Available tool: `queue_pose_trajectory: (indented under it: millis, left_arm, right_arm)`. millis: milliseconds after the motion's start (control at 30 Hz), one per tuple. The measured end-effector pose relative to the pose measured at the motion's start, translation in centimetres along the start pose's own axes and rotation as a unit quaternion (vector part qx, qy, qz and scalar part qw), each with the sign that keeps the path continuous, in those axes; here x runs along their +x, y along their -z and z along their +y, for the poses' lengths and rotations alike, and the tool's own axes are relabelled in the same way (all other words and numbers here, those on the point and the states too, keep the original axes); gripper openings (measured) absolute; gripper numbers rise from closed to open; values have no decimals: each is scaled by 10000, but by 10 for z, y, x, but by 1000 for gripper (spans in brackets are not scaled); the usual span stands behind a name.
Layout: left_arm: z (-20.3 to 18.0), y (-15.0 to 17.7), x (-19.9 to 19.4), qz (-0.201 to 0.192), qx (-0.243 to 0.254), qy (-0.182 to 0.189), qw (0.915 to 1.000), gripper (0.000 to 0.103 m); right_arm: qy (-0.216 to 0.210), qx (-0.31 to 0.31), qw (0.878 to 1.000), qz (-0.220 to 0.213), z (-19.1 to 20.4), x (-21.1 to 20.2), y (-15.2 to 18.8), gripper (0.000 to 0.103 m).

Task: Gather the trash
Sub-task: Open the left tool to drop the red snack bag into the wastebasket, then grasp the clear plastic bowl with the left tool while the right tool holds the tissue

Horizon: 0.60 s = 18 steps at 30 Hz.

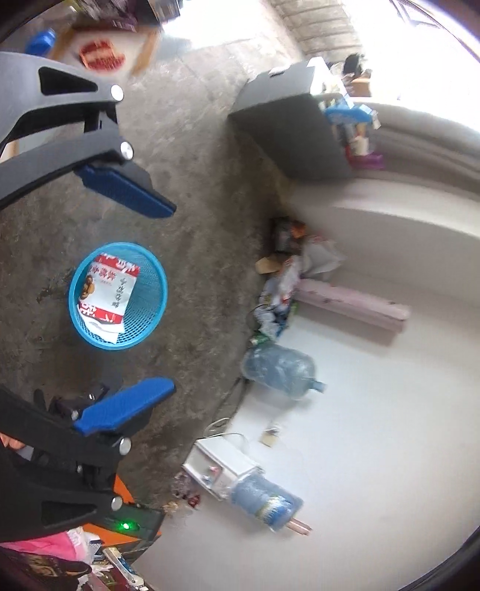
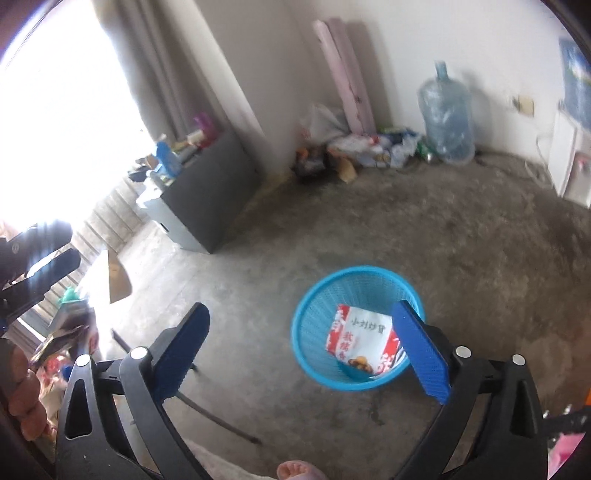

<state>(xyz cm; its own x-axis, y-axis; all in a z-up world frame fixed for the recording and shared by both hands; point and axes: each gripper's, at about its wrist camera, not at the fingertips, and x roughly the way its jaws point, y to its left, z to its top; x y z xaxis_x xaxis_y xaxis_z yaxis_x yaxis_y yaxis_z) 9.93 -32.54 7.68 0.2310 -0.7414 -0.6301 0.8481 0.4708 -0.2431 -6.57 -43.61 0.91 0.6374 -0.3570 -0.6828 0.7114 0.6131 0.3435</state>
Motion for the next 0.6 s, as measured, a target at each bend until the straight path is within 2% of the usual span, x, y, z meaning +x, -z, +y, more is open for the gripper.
queue_pose_trajectory:
  millis: [133,200,333,433,500,600]
  left_arm:
    - [10,23,-52,-34,48,-134,9999,97]
    - [17,38,-78,-31,22,-250,9997,97]
    - [41,69,-137,-248,-313,-770,9962,97]
    - [68,98,-184,-449,-761,-1328,9872,97]
    - [84,117,-212,-495,-1102,-1571,9802,97]
    - [109,152,-258,-631,-1571,-2051,9640,97]
  right_arm:
    - [351,-473,9981,-190,29,-30,7,95]
    - [441,-711,9960,-308,43,-41,12,95]
    - [513,-1234,9899,-478,70,-59,24,95]
    - [534,-1785,9799,-717,92,-69,40,95]
    - [591,-2158,9716,-771,107,-74,50,95]
    - [584,-2704,9568,-901,131,-80,65,95]
